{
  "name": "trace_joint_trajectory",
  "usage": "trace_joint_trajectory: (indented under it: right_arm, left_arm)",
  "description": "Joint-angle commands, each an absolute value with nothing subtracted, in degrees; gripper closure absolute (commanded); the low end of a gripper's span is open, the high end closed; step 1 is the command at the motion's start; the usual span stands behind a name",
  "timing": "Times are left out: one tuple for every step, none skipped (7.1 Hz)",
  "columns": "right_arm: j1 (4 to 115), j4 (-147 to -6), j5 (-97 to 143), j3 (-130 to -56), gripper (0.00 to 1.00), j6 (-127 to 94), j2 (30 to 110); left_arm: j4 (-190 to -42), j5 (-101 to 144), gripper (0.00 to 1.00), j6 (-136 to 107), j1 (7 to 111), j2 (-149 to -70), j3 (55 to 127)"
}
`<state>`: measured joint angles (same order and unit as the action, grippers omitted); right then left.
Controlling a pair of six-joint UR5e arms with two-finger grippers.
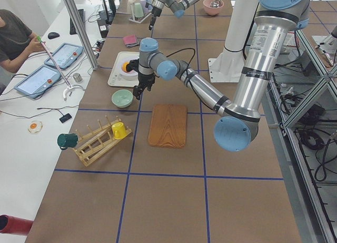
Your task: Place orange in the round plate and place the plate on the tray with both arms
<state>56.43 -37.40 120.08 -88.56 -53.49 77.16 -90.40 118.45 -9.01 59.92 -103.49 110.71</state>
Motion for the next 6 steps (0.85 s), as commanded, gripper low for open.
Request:
trace_joint_trajectory:
  right_arm:
    - [68.6,-56.08,131.72,-89.12,0.0,-19.03,80.84]
    - [71.69,-65.04,132.18,-90.43,0.0,-7.85,81.21]
    - [75.29,-77.74,132.19,-93.22,0.0,4.45,80.95]
    - [79.32,-88.57,131.93,-95.69,0.0,14.58,80.86]
    - [82.67,-91.46,131.75,-96.32,0.0,21.64,83.38]
    - [84.27,-91.32,131.84,-97.72,0.0,23.8,88.45]
  left_arm:
    - [-90.35,127.13,0.0,4.24,69.12,-99.69,108.12]
    - [-90.44,128.22,0.0,9.44,71.69,-97.06,107.32]
    - [-90.35,128.32,0.0,13.84,75.02,-95.47,106.18]
    - [-89.05,128.58,0.0,14.5,78.19,-95.36,105.21]
    - [-84.16,131.8,0.0,14.5,79.18,-95.36,105.29]
    - [-79.85,135.75,0.0,14.68,81.89,-94.4,105.47]
